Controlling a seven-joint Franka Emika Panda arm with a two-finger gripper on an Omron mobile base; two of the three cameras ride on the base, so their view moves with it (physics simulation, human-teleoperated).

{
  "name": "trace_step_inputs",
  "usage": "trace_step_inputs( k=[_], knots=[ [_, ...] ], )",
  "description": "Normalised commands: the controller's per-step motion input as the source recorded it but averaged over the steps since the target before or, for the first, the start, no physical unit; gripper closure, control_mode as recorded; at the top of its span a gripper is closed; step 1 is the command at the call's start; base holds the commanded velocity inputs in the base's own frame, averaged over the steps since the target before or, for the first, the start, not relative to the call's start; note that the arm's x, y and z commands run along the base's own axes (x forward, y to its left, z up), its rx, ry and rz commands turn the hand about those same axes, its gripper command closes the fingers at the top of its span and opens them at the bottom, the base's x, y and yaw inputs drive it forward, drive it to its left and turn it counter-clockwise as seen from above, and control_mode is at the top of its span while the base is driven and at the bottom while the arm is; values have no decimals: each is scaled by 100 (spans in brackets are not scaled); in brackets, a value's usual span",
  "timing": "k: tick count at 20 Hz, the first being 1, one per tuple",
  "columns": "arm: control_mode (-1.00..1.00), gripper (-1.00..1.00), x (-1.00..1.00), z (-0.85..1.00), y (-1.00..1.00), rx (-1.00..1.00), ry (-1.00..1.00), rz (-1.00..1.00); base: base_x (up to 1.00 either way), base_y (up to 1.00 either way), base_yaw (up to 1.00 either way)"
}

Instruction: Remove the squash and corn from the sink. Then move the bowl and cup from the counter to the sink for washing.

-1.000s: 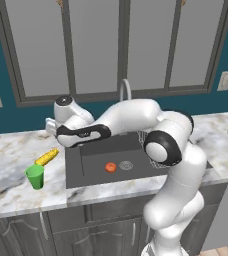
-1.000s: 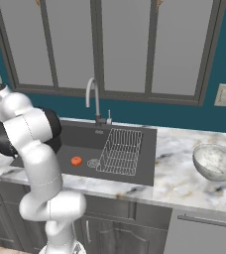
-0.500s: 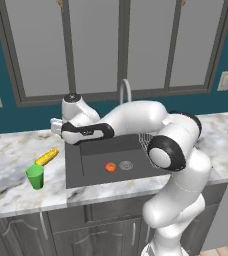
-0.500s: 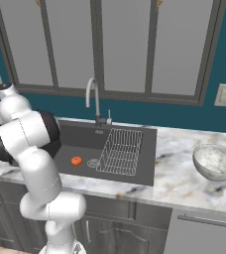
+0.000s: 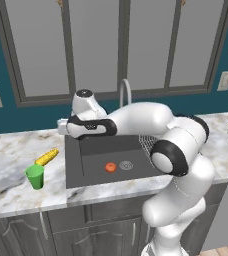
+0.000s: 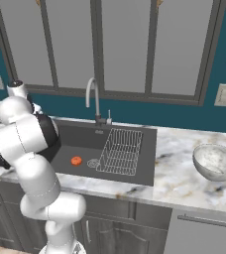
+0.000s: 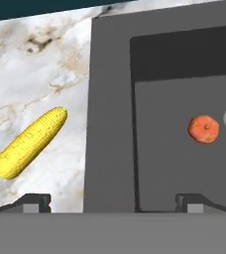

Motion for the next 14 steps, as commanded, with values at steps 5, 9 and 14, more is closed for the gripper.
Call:
trace_step_inputs(
  k=[5, 9, 14],
  knots=[
    [-100, -100, 0, 3, -25, 0, 0, 25, 0, 0, 0],
    [-100, -100, 0, -1, -23, -1, 0, 22, 0, 0, 0],
    [-100, -100, -1, -11, -22, -3, -1, 3, 0, 0, 0]
  ],
)
